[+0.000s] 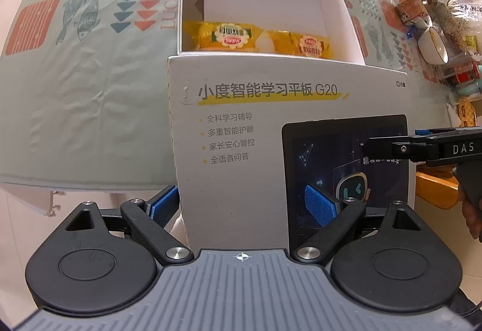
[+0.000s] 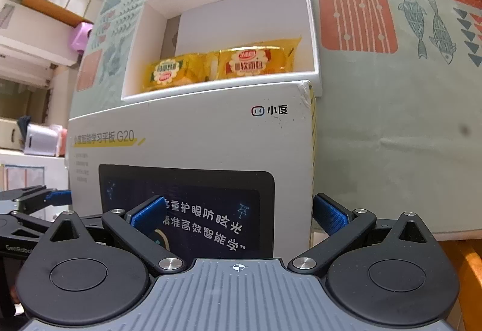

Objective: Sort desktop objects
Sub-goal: 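Carry the tablet box with both grippers over the white box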

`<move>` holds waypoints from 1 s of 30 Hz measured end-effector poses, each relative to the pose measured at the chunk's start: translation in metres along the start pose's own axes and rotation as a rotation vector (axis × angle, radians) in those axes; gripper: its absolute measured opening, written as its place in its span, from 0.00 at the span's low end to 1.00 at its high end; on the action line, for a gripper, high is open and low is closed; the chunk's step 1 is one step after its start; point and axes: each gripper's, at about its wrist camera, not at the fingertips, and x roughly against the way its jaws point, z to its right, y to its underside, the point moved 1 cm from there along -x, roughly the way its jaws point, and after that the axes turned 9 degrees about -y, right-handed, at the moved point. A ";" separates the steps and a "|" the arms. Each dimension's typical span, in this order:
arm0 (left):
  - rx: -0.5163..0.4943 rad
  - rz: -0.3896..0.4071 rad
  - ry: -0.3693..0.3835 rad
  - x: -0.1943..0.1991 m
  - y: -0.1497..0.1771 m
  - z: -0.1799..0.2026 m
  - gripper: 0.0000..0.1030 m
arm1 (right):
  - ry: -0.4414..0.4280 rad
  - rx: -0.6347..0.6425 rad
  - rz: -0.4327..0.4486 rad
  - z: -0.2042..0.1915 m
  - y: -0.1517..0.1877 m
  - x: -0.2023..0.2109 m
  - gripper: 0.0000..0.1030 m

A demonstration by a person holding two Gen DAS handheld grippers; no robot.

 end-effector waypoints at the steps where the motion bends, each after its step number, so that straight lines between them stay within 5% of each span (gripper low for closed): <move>1: 0.000 0.002 0.001 0.001 -0.002 0.001 1.00 | 0.000 0.002 0.006 0.000 -0.002 0.002 1.00; 30: 0.018 0.112 -0.019 0.039 -0.086 0.006 1.00 | -0.019 0.071 0.120 -0.015 -0.102 0.039 1.00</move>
